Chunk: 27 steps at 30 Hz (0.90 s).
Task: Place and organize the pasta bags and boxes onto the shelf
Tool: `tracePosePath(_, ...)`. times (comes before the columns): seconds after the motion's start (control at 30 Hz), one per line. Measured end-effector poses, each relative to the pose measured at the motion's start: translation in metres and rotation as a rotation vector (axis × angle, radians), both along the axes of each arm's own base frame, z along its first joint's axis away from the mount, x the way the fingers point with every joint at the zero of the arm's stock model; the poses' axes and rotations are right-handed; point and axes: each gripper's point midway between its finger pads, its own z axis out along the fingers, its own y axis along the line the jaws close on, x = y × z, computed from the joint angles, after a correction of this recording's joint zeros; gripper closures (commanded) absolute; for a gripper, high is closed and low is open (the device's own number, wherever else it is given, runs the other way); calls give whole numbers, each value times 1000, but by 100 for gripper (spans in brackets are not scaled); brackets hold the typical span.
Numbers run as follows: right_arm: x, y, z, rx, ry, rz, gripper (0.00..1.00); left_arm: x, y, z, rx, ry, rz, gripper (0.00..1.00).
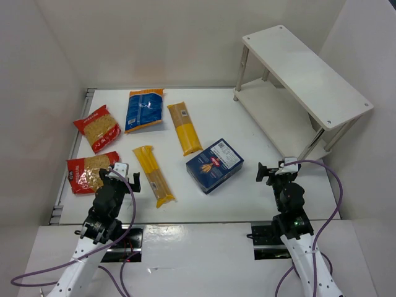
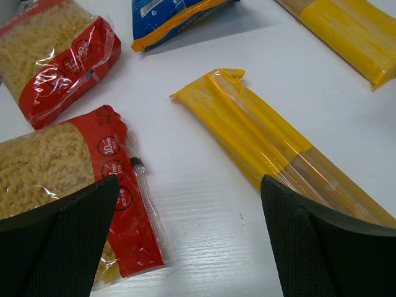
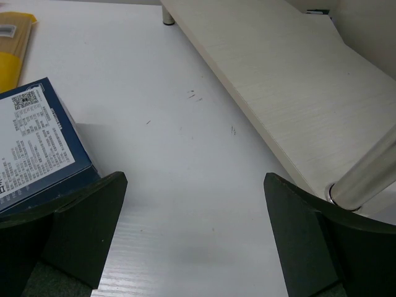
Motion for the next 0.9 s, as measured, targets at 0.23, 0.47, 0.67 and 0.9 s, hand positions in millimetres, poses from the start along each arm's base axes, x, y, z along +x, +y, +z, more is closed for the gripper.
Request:
tracePosePath(0.23,0,0,0,0,0,0,0,0,0,0,0,0,0,0)
tracePosePath(0.47,0,1,0,-15,0,12,0,0,0,0,0,0,0,0)
tracePosePath(0.67,-3,19,20,-207,-43,169,0,0,0,0,0,0,0,0)
tracePosePath(0.9,-40,-8,182,-354,-387,54,0,0,0,0,0,0,0,0)
